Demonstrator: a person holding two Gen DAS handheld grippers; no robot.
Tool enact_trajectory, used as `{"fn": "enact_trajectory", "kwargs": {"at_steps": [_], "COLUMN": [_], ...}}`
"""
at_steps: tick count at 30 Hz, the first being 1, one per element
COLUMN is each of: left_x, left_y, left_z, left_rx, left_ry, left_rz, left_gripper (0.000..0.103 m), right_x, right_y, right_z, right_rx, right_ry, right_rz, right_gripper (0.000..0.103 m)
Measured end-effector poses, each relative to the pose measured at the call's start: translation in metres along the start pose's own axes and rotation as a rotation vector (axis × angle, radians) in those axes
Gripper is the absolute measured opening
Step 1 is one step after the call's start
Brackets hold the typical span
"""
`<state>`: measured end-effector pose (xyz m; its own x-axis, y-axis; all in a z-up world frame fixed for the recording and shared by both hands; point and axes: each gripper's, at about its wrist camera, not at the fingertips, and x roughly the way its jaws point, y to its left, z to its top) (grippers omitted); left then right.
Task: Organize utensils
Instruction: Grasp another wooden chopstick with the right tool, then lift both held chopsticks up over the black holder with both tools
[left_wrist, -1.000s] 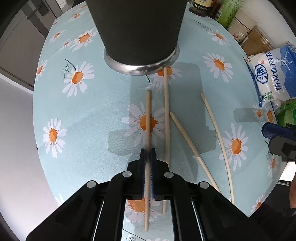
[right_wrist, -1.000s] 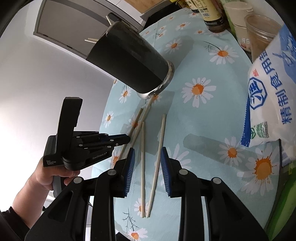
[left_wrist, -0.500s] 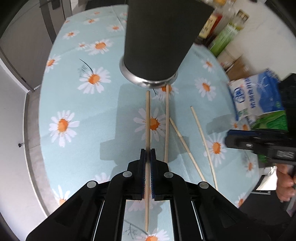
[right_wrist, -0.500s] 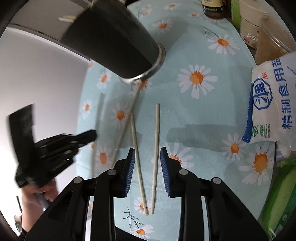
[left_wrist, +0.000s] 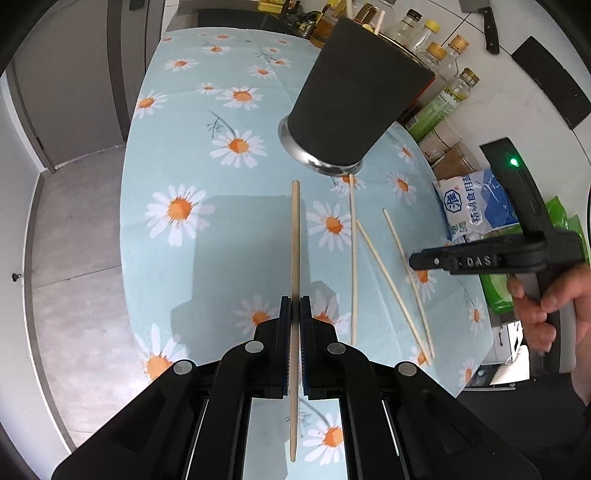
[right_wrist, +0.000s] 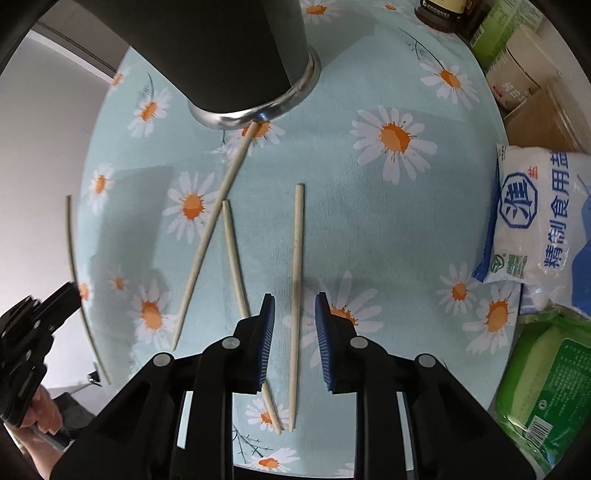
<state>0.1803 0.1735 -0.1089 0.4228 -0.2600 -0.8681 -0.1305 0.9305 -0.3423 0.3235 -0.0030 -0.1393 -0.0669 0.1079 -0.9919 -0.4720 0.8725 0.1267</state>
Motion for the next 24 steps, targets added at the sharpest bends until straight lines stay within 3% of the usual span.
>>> {"fn": "enact_trajectory", "kwargs": {"at_steps": [13, 24], "left_x": [-0.002, 0.0], "left_y": [0.022, 0.009], "left_z": [-0.01, 0.0], "left_rx": [0.021, 0.073], "left_ry": [0.021, 0.033], "left_rz": [-0.064, -0.066], "left_gripper": [0.003, 0.003], "right_x": [0.025, 0.013], "right_y": [0.021, -0.003], "right_z": [0.002, -0.005], "right_rx": [0.036, 0.066], "right_ry": [0.038, -0.003], "right_rz": [-0.117, -0.047], "right_gripper": [0.006, 0.005]}}
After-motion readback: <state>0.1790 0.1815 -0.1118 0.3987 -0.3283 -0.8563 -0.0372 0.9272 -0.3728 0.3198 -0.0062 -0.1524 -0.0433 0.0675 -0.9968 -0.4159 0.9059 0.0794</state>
